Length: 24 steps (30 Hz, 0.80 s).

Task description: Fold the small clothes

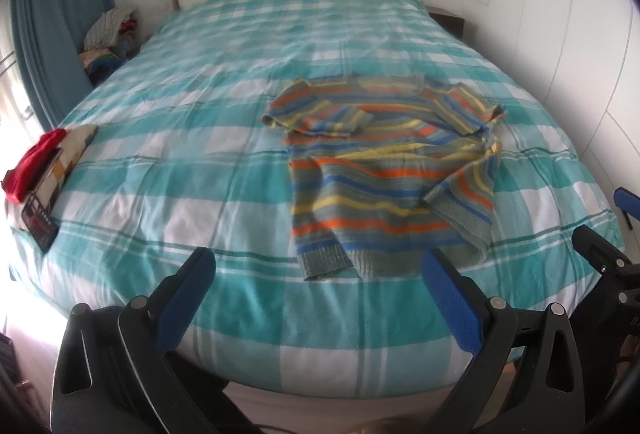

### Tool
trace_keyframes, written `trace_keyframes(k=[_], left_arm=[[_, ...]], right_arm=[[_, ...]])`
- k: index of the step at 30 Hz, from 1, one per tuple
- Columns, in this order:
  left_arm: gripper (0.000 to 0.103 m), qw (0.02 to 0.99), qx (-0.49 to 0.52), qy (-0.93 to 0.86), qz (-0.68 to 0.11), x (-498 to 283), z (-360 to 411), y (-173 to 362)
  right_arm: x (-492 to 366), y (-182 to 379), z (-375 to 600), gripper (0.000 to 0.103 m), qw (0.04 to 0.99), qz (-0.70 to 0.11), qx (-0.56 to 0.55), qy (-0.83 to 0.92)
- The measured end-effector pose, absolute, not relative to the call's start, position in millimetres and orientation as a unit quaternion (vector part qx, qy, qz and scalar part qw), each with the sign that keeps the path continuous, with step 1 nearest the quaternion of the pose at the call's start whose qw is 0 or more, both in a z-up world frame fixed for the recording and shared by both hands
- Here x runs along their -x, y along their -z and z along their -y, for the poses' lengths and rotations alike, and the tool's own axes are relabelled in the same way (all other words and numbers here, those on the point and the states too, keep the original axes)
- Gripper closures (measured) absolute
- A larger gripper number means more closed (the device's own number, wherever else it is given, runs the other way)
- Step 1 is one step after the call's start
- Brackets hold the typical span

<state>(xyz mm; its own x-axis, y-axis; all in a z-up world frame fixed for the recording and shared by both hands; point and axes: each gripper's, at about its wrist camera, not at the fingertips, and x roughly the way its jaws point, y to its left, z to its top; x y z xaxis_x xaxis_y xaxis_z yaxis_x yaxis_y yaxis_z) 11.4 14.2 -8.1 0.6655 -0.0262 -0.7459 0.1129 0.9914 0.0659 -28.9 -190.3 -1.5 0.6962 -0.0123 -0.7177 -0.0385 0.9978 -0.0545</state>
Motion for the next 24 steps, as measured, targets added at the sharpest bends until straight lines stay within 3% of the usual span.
trace_keyframes(k=[24], left_arm=[[0.0, 0.904, -0.04, 0.043, -0.425, -11, -19, 19]], right_arm=[[29, 13, 188, 0.0, 0.914, -0.404, 0.031, -0.009]])
